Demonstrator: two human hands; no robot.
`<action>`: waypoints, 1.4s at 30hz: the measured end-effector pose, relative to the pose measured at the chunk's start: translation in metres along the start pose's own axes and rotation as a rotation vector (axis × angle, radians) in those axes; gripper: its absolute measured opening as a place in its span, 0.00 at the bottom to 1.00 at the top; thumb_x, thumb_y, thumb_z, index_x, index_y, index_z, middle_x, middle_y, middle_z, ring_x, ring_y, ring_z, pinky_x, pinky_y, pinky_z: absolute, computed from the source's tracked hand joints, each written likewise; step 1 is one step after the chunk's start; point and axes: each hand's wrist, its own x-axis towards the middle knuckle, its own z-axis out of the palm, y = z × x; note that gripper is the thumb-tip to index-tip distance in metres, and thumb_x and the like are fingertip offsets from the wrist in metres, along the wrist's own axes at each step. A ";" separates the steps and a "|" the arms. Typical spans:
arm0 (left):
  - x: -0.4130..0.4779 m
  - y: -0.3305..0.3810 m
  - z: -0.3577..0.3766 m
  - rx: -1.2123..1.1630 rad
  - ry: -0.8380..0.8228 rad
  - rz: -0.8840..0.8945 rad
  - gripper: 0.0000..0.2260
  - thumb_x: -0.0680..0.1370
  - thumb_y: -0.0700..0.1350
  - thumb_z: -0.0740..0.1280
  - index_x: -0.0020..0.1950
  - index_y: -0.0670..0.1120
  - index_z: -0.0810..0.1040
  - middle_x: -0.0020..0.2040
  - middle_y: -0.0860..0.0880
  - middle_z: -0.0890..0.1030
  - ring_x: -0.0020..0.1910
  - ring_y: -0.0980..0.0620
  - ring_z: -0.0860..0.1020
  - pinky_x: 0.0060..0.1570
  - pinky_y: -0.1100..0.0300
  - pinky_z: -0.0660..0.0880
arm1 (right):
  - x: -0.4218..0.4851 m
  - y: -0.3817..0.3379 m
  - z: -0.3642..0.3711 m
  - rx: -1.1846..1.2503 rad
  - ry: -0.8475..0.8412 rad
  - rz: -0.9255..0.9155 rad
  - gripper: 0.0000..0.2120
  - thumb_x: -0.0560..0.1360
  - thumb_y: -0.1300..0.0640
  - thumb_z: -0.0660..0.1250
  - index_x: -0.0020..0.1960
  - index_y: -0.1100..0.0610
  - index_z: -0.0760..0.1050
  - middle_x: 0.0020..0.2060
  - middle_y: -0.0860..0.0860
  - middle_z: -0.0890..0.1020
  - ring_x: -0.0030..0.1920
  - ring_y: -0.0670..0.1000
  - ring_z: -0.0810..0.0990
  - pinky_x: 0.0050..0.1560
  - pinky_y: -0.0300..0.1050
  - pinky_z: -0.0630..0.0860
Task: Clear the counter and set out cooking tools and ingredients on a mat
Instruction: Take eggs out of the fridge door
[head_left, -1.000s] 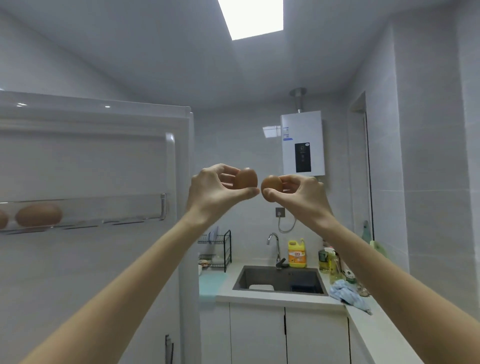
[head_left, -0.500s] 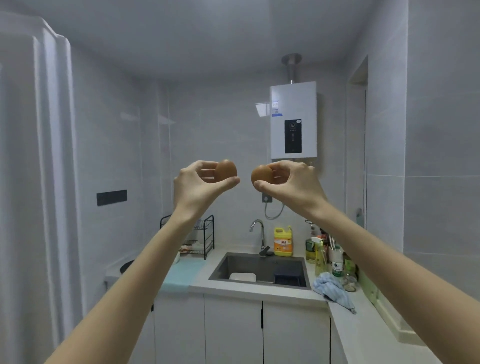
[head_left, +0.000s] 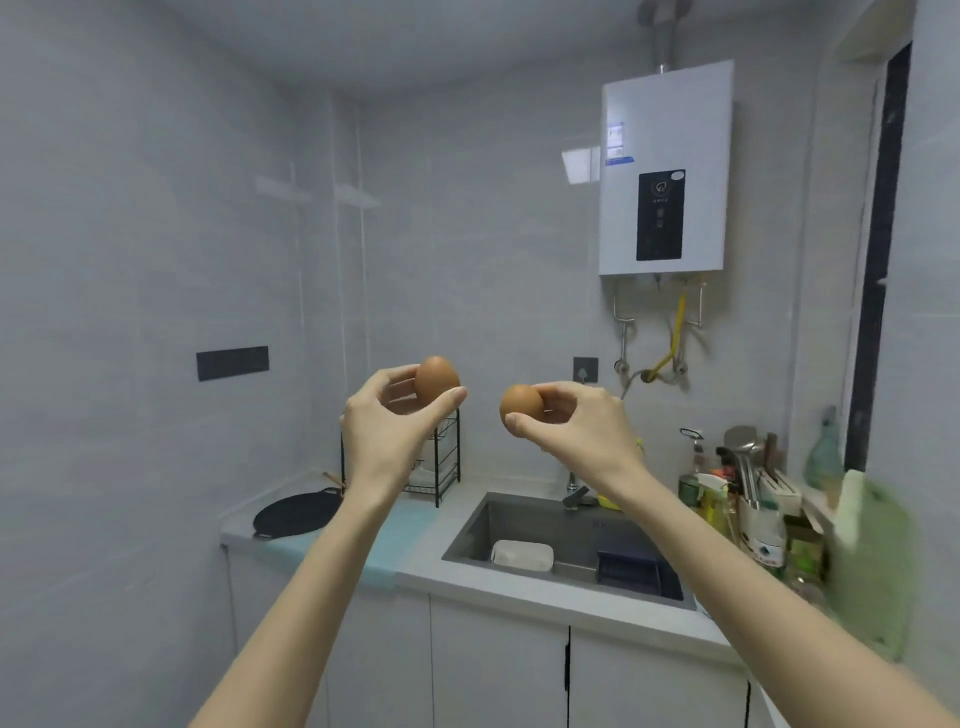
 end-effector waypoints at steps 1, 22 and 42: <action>0.015 -0.022 0.007 0.003 0.009 -0.014 0.18 0.63 0.52 0.79 0.50 0.55 0.79 0.44 0.60 0.82 0.44 0.64 0.80 0.50 0.61 0.78 | 0.017 0.016 0.018 0.007 -0.008 0.012 0.15 0.65 0.47 0.76 0.49 0.50 0.83 0.40 0.44 0.85 0.43 0.41 0.82 0.49 0.43 0.80; 0.184 -0.395 0.082 0.160 0.037 -0.364 0.18 0.61 0.49 0.81 0.49 0.52 0.82 0.43 0.56 0.84 0.43 0.61 0.82 0.45 0.59 0.79 | 0.219 0.268 0.299 0.137 -0.335 0.168 0.12 0.66 0.50 0.76 0.49 0.49 0.82 0.42 0.43 0.84 0.45 0.39 0.82 0.47 0.30 0.75; 0.290 -0.685 0.087 0.584 0.034 -0.665 0.17 0.63 0.51 0.79 0.47 0.54 0.79 0.40 0.63 0.80 0.39 0.67 0.77 0.42 0.66 0.74 | 0.339 0.461 0.595 0.177 -0.738 0.391 0.12 0.66 0.54 0.75 0.49 0.52 0.81 0.42 0.45 0.83 0.42 0.39 0.80 0.39 0.24 0.72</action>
